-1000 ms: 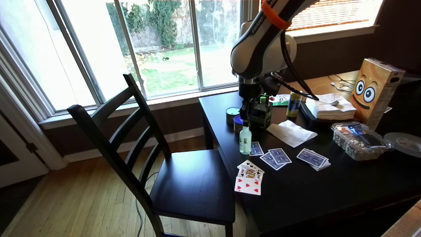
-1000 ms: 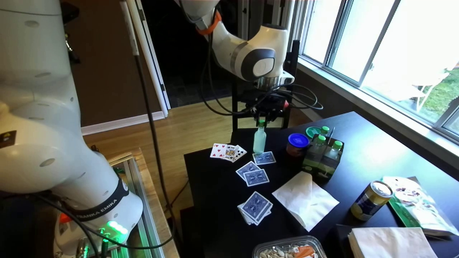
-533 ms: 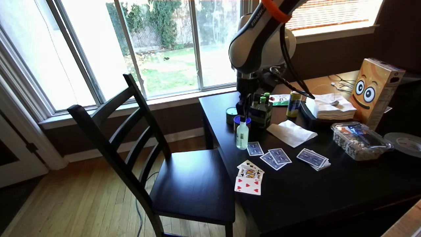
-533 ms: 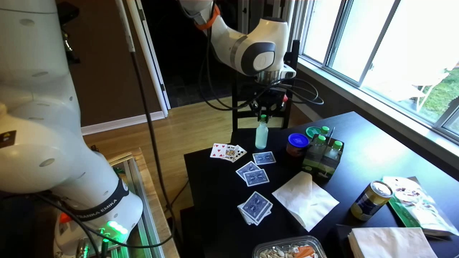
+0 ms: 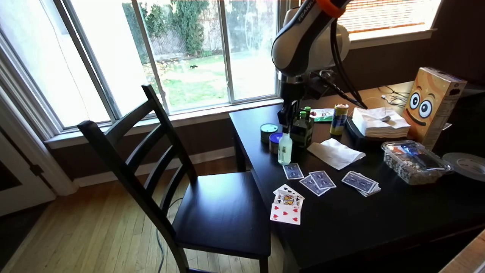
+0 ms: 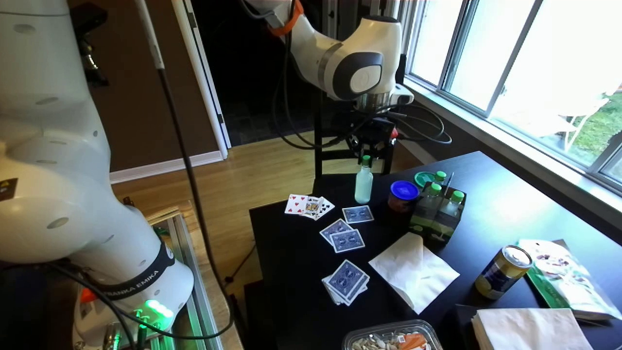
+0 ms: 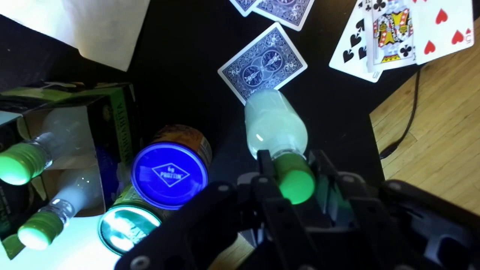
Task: Take a bottle out of the crate
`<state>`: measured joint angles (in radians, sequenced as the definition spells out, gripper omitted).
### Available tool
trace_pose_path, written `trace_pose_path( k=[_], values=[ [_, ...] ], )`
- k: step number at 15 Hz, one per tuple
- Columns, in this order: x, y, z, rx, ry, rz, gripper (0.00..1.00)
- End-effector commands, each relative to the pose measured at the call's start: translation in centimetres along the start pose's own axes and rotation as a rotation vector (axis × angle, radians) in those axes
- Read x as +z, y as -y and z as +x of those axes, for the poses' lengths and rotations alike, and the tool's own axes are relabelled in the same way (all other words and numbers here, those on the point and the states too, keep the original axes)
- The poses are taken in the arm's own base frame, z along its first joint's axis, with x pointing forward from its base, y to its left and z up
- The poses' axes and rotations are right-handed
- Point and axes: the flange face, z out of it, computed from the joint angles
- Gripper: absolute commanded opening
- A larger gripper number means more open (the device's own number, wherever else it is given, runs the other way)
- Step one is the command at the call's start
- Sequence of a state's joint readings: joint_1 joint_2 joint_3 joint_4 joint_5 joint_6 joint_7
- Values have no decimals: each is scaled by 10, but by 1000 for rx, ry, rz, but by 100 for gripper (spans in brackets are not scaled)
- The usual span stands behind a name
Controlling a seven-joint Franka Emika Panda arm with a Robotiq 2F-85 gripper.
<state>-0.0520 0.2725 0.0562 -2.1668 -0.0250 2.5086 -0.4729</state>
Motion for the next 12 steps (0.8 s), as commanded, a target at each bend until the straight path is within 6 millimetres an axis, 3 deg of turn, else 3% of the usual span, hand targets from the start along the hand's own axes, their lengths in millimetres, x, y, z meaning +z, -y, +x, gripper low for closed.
trace_pose_path(
  k=[1,12],
  values=[
    [-5,-12,-3,37,20,14,11],
    [20,-23,-10,49,83,44,11]
  ],
)
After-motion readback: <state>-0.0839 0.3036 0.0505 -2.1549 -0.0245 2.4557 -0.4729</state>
